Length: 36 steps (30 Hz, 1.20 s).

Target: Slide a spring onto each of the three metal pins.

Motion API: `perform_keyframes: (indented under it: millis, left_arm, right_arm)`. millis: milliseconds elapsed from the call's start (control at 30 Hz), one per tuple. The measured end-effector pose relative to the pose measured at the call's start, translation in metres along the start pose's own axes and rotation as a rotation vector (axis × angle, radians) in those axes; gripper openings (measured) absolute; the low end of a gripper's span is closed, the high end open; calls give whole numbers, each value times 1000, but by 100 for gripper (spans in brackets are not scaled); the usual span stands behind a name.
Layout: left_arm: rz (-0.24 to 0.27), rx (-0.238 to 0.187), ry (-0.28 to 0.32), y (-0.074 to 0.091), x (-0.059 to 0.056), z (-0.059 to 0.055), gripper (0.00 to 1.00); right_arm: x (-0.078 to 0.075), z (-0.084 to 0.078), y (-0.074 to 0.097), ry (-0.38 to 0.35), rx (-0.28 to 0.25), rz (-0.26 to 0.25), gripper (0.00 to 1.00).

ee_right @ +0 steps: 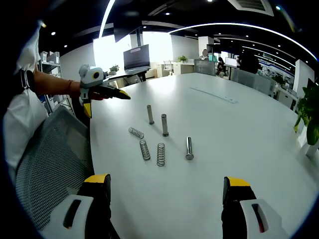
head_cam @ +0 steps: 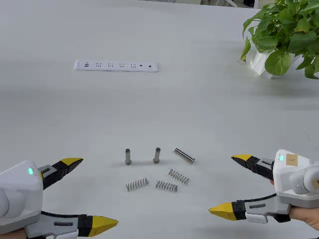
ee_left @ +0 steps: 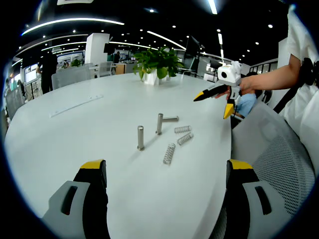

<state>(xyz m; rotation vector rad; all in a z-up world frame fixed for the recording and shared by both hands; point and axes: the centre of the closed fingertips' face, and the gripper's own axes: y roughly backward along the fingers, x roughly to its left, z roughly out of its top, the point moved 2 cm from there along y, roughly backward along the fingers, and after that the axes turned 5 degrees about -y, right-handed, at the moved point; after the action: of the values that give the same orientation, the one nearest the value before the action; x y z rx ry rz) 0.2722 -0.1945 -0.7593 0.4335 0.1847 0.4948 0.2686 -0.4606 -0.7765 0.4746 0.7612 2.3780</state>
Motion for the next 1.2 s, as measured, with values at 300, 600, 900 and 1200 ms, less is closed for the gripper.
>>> perform_keyframes:
  millis: [300, 600, 900, 1200]
  left_arm:
    - [-2, 2, -1, -1, 0, -1, 99]
    - [-1, 4, 6, -1, 0, -4, 99]
    - [-3, 1, 12, -1, -3, -4, 99]
    - [-9, -1, 17, -2, -5, -4, 99]
  right_arm:
    - [-1, -2, 1, -2, 2, -1, 93]
    - [-1, -1, -1, 2, 6, 5, 93]
    - [-2, 3, 0, 14, 14, 11, 92]
    - [-3, 14, -1, 37, 21, 20, 92]
